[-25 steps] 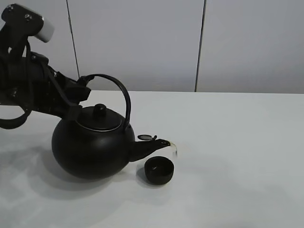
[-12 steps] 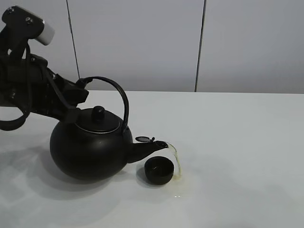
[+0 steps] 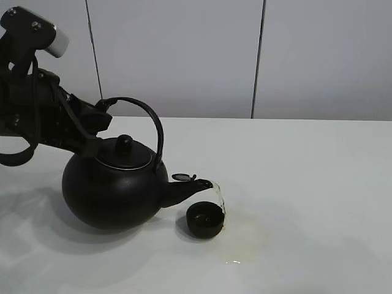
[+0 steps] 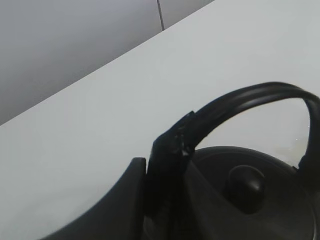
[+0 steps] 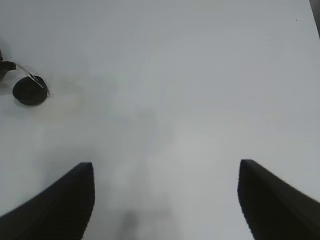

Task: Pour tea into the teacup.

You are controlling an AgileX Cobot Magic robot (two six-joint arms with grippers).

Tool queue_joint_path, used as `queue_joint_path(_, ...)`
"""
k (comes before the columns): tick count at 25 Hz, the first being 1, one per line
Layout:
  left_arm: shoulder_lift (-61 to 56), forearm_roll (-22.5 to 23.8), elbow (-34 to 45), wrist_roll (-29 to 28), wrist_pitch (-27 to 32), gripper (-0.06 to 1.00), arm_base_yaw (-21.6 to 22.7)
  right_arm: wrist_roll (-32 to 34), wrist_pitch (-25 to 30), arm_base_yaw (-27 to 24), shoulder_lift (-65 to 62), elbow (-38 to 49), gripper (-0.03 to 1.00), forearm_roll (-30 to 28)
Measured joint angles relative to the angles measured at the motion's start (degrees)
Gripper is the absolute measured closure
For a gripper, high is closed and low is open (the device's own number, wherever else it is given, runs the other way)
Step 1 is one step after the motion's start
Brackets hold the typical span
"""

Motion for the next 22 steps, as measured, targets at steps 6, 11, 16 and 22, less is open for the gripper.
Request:
queue_joint_path(6, 0.0, -0.2, 0.0, 0.6, 0.0, 0.81, 0.0, 0.0, 0.1, 0.0, 0.0, 0.0, 0.42, 0.0)
queue_joint_path(11, 0.0, -0.2, 0.0, 1.1, 0.0, 0.81, 0.0, 0.0, 0.1, 0.0, 0.0, 0.0, 0.42, 0.0)
queue_joint_path(16, 0.0, -0.2, 0.0, 2.7, 0.1, 0.81, 0.0, 0.0, 0.1, 0.0, 0.0, 0.0, 0.42, 0.0)
queue_joint_path(22, 0.0, -0.2, 0.0, 2.9, 0.1, 0.81, 0.0, 0.0, 0.1, 0.0, 0.0, 0.0, 0.42, 0.0)
